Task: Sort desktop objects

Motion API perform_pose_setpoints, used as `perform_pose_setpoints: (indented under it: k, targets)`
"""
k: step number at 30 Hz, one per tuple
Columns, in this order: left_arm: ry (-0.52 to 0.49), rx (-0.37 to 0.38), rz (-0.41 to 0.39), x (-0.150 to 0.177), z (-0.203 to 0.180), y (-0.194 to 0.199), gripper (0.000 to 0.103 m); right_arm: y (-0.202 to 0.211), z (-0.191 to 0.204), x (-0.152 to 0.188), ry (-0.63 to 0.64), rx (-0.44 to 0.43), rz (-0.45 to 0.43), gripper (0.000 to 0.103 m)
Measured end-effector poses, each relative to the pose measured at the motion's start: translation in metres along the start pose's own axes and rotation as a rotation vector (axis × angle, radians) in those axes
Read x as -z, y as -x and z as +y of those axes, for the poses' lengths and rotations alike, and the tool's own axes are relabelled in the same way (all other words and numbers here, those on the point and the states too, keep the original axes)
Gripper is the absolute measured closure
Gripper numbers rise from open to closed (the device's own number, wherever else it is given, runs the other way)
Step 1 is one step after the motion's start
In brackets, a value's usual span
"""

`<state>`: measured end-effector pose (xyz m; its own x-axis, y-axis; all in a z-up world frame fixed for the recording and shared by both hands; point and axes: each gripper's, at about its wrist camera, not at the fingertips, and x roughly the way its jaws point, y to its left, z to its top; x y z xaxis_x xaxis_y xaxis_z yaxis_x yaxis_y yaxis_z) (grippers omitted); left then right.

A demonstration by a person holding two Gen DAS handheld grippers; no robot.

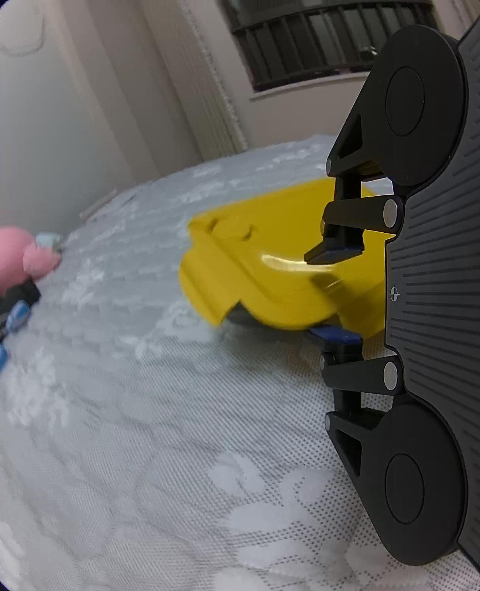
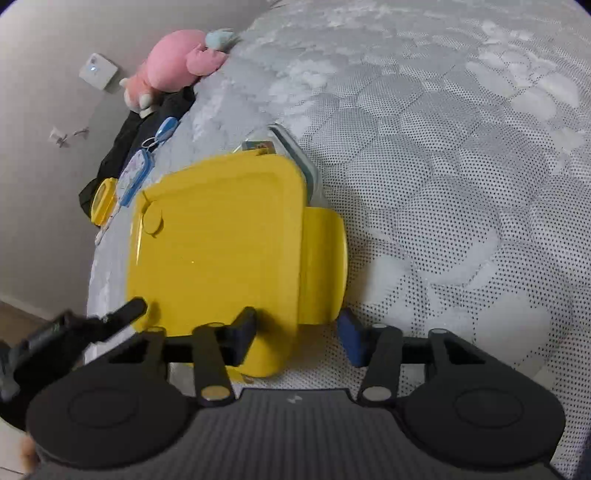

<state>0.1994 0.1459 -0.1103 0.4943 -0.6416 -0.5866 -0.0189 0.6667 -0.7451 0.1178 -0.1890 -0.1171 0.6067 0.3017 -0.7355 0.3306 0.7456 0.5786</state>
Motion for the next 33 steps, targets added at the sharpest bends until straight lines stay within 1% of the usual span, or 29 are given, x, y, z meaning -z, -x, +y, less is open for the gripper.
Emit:
perform_pose_setpoints:
  k: [2, 4, 5, 6, 8, 10, 12, 13, 14, 16, 18, 19, 20, 21, 22, 24, 25, 26, 28, 31, 33]
  targets:
    - [-0.026, 0.026, 0.002, 0.002, -0.007, 0.002, 0.065, 0.012, 0.008, -0.008, 0.068, 0.003, -0.081, 0.055]
    - [-0.057, 0.069, 0.014, 0.004, -0.016, 0.001, 0.065, 0.025, 0.02, -0.021, 0.185, 0.035, -0.182, 0.058]
    - [-0.082, 0.076, 0.018, 0.006, -0.021, 0.0, 0.065, 0.026, 0.024, -0.028, 0.215, 0.049, -0.192, 0.062]
    - [-0.094, 0.064, 0.025, 0.007, -0.024, -0.003, 0.064, 0.026, 0.027, -0.035, 0.243, 0.062, -0.199, 0.062]
    - [-0.092, 0.016, 0.038, 0.008, -0.021, -0.007, 0.064, 0.019, 0.026, -0.047, 0.251, 0.083, -0.18, 0.062]
    - [-0.037, 0.01, 0.015, 0.004, -0.009, -0.003, 0.062, 0.015, 0.021, -0.05, 0.278, 0.109, -0.207, 0.062]
    - [0.009, -0.005, -0.039, -0.001, 0.0, 0.008, 0.059, 0.013, 0.016, -0.054, 0.307, 0.115, -0.24, 0.061]
    - [0.025, -0.02, -0.07, -0.003, 0.004, 0.014, 0.058, 0.012, 0.014, -0.057, 0.307, 0.106, -0.242, 0.057]
    - [0.038, -0.037, -0.1, -0.005, 0.007, 0.019, 0.058, 0.012, 0.01, -0.058, 0.291, 0.085, -0.236, 0.047]
    - [0.062, -0.077, -0.143, -0.01, 0.006, 0.022, 0.057, 0.011, 0.002, -0.063, 0.234, 0.027, -0.229, 0.039]
    - [0.088, -0.119, -0.166, -0.013, -0.003, 0.02, 0.057, 0.004, -0.006, -0.069, 0.177, -0.023, -0.209, 0.039]
    - [0.073, -0.164, -0.177, -0.015, -0.013, 0.018, 0.057, -0.001, -0.009, -0.073, 0.149, -0.04, -0.194, 0.039]
    - [0.047, -0.215, -0.198, -0.016, -0.024, 0.014, 0.054, -0.005, -0.014, -0.075, 0.109, -0.055, -0.182, 0.039]
    - [0.02, -0.266, -0.218, -0.018, -0.035, 0.01, 0.048, -0.009, -0.018, -0.077, 0.081, -0.067, -0.176, 0.039]
    - [0.002, -0.302, -0.233, -0.019, -0.044, 0.005, 0.046, -0.012, -0.021, -0.079, 0.055, -0.08, -0.17, 0.039]
    - [-0.001, -0.263, -0.213, -0.021, -0.05, -0.009, 0.046, -0.016, -0.023, -0.081, 0.046, -0.078, -0.162, 0.039]
    - [-0.028, -0.241, -0.193, -0.019, -0.051, -0.017, 0.046, -0.018, -0.022, -0.083, 0.061, -0.069, -0.163, 0.041]
    - [-0.054, -0.226, -0.178, -0.018, -0.052, -0.023, 0.048, -0.018, -0.02, -0.083, 0.082, -0.065, -0.165, 0.046]
    - [-0.08, -0.229, -0.164, -0.016, -0.047, -0.027, 0.051, -0.019, -0.014, -0.084, 0.141, -0.058, -0.17, 0.054]
    - [-0.083, -0.214, -0.14, -0.018, -0.039, -0.029, 0.053, -0.02, 0.0, -0.081, 0.233, -0.031, -0.225, 0.054]
    - [-0.092, -0.227, -0.137, -0.017, -0.039, -0.026, 0.054, -0.021, 0.01, -0.083, 0.293, -0.024, -0.255, 0.054]
